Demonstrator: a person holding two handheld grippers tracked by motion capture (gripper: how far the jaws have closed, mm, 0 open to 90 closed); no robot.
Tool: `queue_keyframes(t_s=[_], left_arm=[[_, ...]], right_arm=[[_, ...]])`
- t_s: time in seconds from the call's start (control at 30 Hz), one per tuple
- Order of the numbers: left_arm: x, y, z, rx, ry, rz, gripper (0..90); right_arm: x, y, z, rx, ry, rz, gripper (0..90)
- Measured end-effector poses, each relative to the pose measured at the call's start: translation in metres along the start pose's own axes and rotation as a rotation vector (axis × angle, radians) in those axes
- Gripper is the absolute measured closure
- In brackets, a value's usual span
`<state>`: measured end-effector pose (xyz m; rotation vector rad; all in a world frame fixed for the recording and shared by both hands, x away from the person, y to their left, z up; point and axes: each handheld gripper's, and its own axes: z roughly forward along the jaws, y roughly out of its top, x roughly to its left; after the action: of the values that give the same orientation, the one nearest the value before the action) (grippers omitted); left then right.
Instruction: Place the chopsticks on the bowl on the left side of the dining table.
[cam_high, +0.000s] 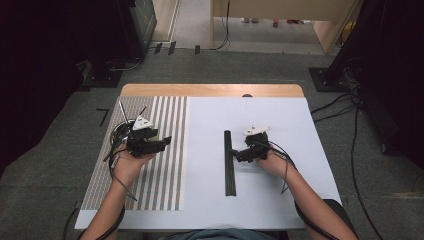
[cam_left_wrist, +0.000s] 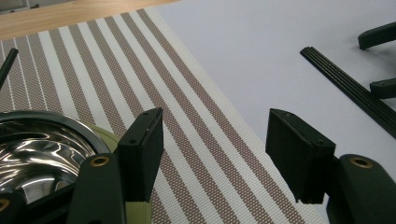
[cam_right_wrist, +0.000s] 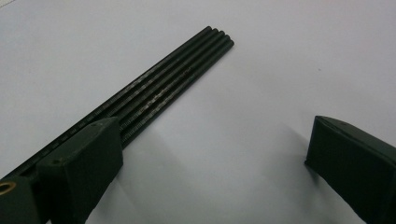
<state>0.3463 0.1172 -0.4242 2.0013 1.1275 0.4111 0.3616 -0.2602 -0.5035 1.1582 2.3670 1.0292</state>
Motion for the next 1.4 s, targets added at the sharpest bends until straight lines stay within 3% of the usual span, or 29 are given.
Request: queue_keyframes(t_s=[0.3, 0.93, 1.4], left_arm=[[-0.011, -0.001, 0.009, 0.026, -0.006, 0.037, 37.4], [-0.031, -0.005, 0.030, 0.061, -0.041, 0.057, 35.9], [-0.046, -0.007, 0.041, 0.068, -0.031, 0.077, 35.0]], right_arm=[[0.000, 0.000, 0.000, 0.000, 0.000, 0.000, 3.3], [0.000, 0.000, 0.000, 0.000, 0.000, 0.001, 3.3], [0.000, 0.000, 0.000, -0.001, 0.000, 0.000, 3.3]])
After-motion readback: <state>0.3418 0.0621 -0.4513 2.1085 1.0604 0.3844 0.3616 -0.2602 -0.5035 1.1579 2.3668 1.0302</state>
